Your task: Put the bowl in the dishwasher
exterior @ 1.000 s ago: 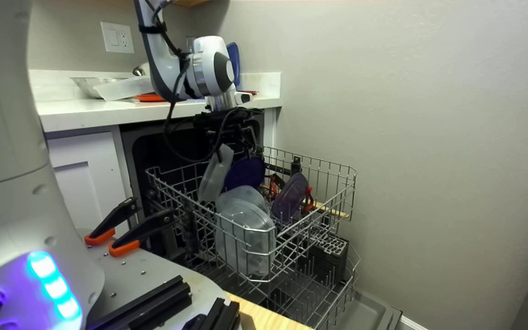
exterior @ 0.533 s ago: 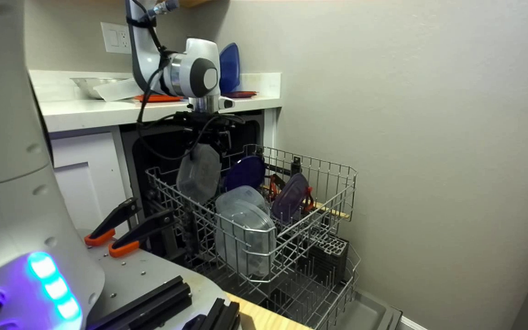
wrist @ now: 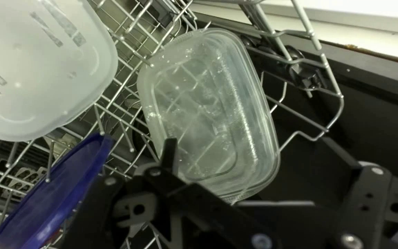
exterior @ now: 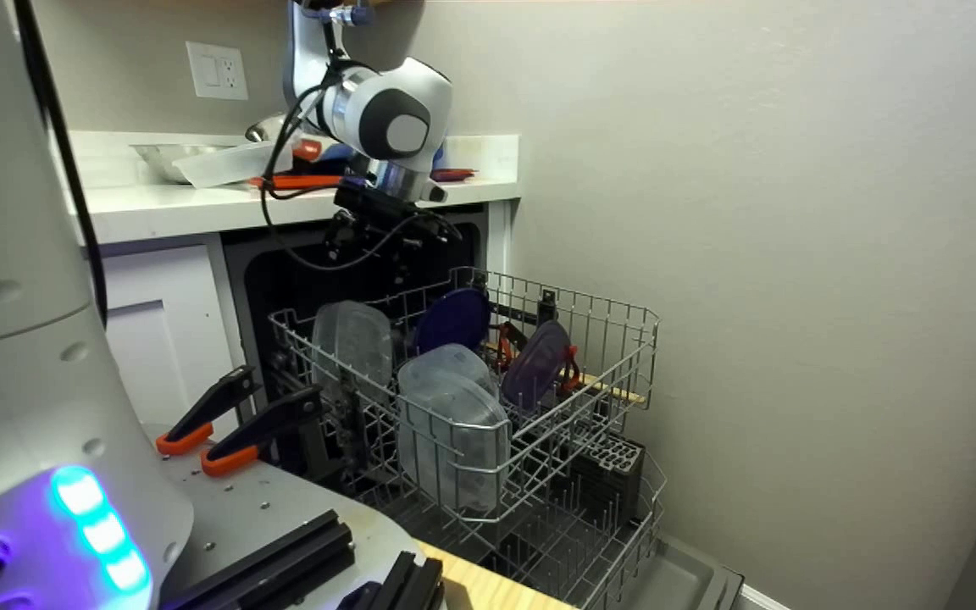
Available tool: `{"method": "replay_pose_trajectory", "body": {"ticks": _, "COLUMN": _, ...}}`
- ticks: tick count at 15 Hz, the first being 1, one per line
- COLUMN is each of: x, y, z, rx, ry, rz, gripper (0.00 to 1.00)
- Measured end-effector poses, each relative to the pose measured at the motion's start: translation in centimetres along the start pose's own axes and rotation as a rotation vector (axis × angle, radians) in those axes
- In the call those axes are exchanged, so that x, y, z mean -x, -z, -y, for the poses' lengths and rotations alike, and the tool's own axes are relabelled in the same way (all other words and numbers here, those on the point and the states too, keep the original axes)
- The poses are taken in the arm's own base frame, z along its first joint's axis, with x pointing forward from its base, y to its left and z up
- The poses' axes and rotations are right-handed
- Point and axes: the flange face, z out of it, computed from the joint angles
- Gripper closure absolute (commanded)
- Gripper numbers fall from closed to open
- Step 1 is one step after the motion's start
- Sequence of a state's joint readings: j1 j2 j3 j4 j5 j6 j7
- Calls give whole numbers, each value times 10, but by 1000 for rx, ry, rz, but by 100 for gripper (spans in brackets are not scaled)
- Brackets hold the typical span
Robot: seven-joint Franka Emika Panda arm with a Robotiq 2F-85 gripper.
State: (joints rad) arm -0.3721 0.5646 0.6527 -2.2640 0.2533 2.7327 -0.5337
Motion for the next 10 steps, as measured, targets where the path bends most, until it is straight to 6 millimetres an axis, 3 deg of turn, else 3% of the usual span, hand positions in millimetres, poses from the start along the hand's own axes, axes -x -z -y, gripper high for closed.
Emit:
{"method": "replay_pose_trajectory", "body": {"ticks": 4, "x": 7, "y": 5, "z": -16, "rx": -7, "ry": -23, "rz": 19, "gripper": 0}}
{"method": "replay_pose_trajectory", "body": {"ticks": 10, "x": 8, "y": 14, "z": -19, "rx": 73, "ry": -24, "rz": 35, "gripper": 0}}
